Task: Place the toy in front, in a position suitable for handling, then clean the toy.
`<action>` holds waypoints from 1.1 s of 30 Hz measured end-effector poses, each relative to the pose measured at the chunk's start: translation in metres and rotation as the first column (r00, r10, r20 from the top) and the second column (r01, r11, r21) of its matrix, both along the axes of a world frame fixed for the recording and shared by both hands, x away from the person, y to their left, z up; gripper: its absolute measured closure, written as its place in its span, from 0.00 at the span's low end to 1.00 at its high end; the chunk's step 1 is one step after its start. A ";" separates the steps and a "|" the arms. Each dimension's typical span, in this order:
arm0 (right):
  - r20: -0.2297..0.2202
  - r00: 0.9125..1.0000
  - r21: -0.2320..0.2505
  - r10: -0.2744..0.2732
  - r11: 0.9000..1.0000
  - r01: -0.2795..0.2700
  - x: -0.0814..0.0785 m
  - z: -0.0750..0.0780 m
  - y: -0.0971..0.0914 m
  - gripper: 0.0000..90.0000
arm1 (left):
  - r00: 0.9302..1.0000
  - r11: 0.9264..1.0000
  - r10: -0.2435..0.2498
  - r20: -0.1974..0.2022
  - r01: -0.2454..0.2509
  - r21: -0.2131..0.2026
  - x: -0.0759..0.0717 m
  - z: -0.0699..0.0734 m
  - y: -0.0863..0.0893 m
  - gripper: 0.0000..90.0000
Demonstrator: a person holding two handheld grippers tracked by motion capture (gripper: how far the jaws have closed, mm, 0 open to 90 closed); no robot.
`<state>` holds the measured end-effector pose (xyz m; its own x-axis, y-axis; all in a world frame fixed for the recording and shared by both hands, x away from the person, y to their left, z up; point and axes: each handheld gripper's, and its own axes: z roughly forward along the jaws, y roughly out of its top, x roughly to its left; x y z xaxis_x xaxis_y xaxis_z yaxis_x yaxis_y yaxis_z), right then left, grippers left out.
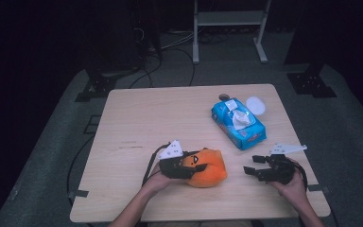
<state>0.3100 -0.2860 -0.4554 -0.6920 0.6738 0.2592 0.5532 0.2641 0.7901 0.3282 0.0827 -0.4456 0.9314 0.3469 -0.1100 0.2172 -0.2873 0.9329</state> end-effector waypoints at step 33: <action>0.122 0.991 -0.003 -0.057 0.998 0.057 0.027 0.038 0.002 0.32 | 1.000 0.997 0.022 0.010 -0.023 0.072 -0.005 0.010 0.021 0.10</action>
